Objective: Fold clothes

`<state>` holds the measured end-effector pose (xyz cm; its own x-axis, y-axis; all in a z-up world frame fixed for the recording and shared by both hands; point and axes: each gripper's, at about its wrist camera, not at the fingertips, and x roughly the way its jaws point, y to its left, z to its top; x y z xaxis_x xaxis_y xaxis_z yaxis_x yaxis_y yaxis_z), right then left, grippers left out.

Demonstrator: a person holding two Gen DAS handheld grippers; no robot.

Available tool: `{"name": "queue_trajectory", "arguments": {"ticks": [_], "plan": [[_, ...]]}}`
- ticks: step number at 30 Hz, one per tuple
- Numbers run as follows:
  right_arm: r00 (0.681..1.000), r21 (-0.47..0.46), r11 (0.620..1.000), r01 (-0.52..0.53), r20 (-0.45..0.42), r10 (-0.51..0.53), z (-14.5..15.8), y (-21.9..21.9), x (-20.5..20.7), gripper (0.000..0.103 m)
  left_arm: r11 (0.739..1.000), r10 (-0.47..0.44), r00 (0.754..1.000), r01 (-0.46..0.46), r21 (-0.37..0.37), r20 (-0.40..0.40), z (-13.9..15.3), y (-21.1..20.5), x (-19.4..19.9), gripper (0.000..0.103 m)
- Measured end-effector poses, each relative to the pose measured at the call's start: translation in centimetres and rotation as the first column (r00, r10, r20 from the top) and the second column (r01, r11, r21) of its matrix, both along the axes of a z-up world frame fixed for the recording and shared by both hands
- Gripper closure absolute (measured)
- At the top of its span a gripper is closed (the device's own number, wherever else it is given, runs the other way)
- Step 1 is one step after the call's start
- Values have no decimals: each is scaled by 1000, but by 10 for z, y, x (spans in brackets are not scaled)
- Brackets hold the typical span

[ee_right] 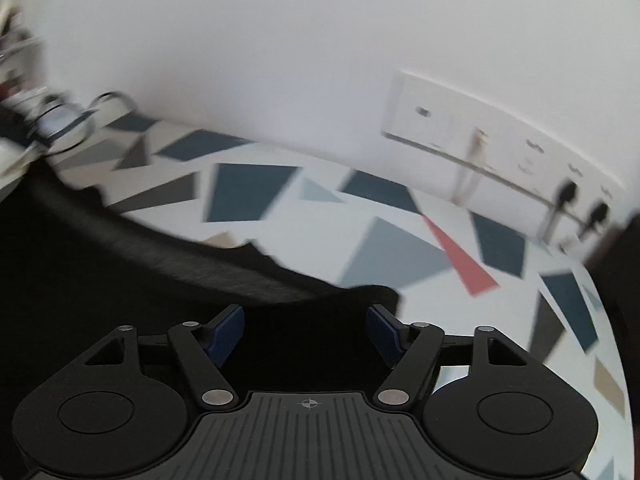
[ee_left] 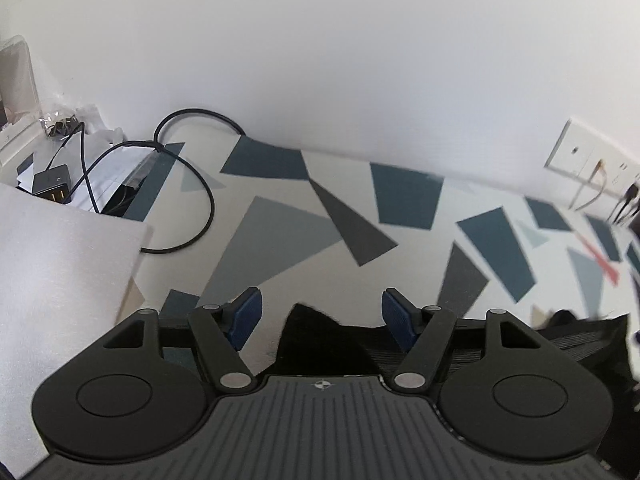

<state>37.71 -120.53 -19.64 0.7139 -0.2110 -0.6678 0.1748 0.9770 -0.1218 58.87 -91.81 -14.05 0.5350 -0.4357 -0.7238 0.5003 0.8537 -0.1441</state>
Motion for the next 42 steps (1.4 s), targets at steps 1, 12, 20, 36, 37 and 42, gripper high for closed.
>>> {"name": "queue_trajectory", "arguments": {"ticks": [1, 12, 20, 36, 37, 42], "plan": [[1000, 3, 1000, -15, -14, 15, -3, 3, 3, 30, 1000, -15, 1000, 15, -6, -9, 1, 3, -3, 35], [985, -36, 984, 173, -8, -173, -22, -44, 53, 31, 907, -307, 951, 283, 312, 29, -51, -49, -45, 35], [932, 118, 928, 355, 40, -361, 0, -92, 25, 31, 980, -48, 998, 40, 197, 38, -38, -39, 2, 35], [917, 432, 817, 383, -70, -393, -17, -73, -90, 31, 999, -48, 970, 47, -11, -240, -46, 84, -20, 28], [921, 408, 832, 376, -72, -382, -17, -67, -87, 31, 998, -64, 969, 64, -10, -238, -48, 77, -21, 28], [933, 289, 887, 359, -83, -351, -18, -43, -76, 30, 988, -111, 973, 130, 83, -203, -58, 43, -34, 29]]}}
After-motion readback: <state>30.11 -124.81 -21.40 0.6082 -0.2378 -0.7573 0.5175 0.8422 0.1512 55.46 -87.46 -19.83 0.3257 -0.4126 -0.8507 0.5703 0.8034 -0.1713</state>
